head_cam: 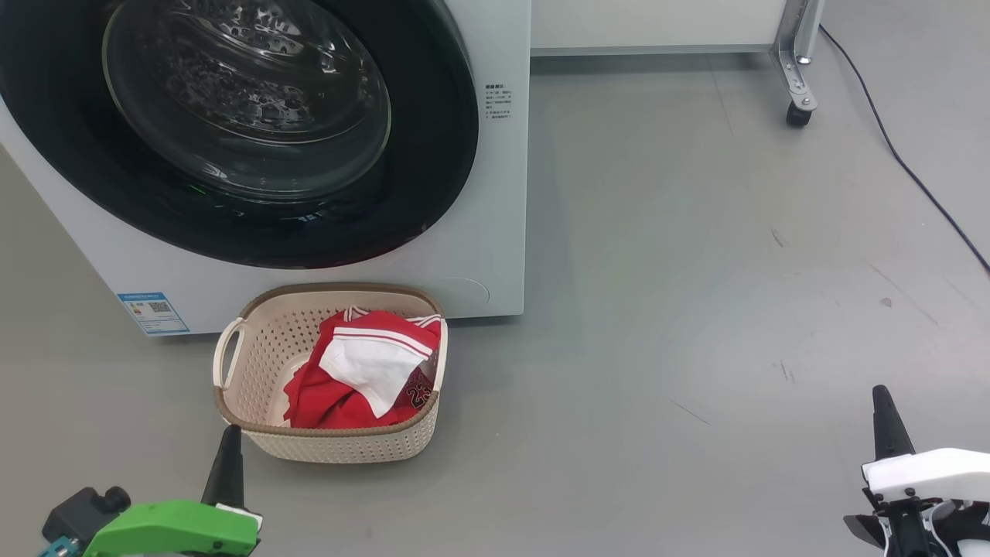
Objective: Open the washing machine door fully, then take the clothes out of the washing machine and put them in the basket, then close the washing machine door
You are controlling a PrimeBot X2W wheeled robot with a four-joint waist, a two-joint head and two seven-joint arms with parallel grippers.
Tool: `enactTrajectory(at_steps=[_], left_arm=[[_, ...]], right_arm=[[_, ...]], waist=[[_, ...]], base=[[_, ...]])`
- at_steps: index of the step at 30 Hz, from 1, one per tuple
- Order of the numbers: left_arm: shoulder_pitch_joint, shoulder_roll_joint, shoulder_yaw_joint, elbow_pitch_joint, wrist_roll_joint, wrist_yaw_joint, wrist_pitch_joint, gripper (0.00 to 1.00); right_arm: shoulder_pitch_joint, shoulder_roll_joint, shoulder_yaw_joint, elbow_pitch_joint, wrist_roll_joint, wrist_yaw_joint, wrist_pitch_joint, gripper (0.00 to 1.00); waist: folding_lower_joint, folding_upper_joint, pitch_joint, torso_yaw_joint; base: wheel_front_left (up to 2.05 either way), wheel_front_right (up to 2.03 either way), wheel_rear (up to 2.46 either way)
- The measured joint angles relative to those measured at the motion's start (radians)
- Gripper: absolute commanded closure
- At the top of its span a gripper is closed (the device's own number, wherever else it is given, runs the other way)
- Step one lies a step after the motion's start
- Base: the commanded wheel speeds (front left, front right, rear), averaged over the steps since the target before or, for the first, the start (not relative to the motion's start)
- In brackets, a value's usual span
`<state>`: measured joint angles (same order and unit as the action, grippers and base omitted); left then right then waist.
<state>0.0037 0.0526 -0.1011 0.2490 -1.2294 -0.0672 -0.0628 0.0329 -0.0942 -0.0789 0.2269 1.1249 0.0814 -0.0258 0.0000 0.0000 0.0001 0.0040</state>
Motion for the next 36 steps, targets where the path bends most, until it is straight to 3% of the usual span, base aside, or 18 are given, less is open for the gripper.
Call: enactTrajectory(at_steps=[36], left_arm=[[-0.046,0.019,0.099,0.018,-0.373,-0.045,0.106,1.00]], right_arm=[[-0.080,0.048,-0.050,0.043,0.415,0.032,0.119,1.00]], waist=[[0.0000,0.0000,0.002,-0.004]], base=[[0.00,0.00,0.00]])
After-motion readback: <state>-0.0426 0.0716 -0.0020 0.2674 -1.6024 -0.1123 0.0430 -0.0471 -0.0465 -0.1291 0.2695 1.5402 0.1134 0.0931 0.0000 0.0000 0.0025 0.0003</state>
